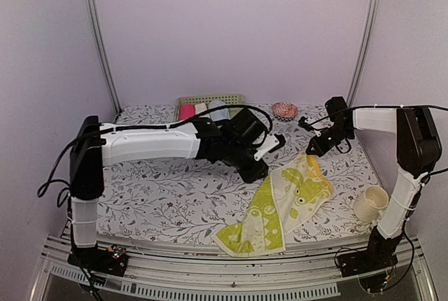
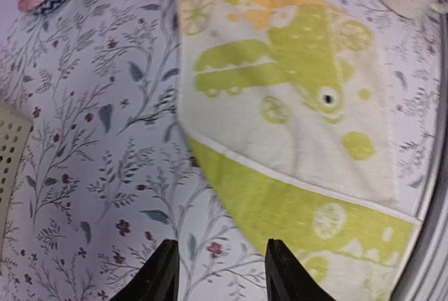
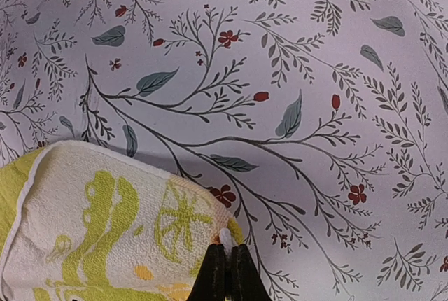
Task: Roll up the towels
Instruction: Flatten out the towel at the center of the board.
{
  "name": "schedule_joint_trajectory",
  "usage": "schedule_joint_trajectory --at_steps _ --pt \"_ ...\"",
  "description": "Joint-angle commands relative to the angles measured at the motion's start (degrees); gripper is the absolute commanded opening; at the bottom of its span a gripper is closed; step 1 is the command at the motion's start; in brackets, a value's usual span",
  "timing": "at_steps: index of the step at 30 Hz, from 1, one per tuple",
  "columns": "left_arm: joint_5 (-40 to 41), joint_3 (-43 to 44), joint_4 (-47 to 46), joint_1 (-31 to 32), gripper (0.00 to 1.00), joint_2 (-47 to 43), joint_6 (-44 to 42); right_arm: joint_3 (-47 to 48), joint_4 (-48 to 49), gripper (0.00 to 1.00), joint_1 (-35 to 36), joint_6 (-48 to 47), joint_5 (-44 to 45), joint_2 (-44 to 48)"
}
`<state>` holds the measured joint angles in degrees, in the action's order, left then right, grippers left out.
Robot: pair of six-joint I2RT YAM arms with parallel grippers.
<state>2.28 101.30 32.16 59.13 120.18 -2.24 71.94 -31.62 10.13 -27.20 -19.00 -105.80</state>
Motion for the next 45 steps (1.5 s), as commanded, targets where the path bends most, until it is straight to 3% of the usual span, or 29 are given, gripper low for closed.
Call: schedule_joint_trajectory --at_steps 1,5,9,19,26,35,45 --pt "-1.84 -10.69 -4.93 8.77 0.43 -8.85 -0.39 -0.84 2.14 0.02 -0.12 0.89 0.67 1.6" --pt "-4.66 -17.4 -7.11 15.42 0.42 -10.85 -2.18 -1.69 2.79 0.02 -0.11 0.42 1.67 1.45" --pt "-6.13 -18.35 -6.5 17.34 0.42 -6.98 -1.66 -1.4 3.32 0.02 -0.18 0.44 4.24 1.02" --pt "-5.88 -20.43 -11.0 10.25 0.43 -0.34 2.43 -1.8 4.25 0.02 -1.05 1.03 6.85 1.12" --pt "-1.45 -18.66 -12.62 0.1 0.44 1.2 -0.36 -2.02 4.28 0.02 -1.25 0.86 6.85 1.13" --pt "-3.97 -23.68 -18.69 6.46 0.47 -6.58 -8.05 -2.15 3.94 0.02 -1.25 0.68 5.35 1.62" --pt "-5.75 -16.86 -10.78 7.75 0.47 1.14 -1.8 -2.16 3.67 0.02 -1.25 0.57 4.26 1.27"
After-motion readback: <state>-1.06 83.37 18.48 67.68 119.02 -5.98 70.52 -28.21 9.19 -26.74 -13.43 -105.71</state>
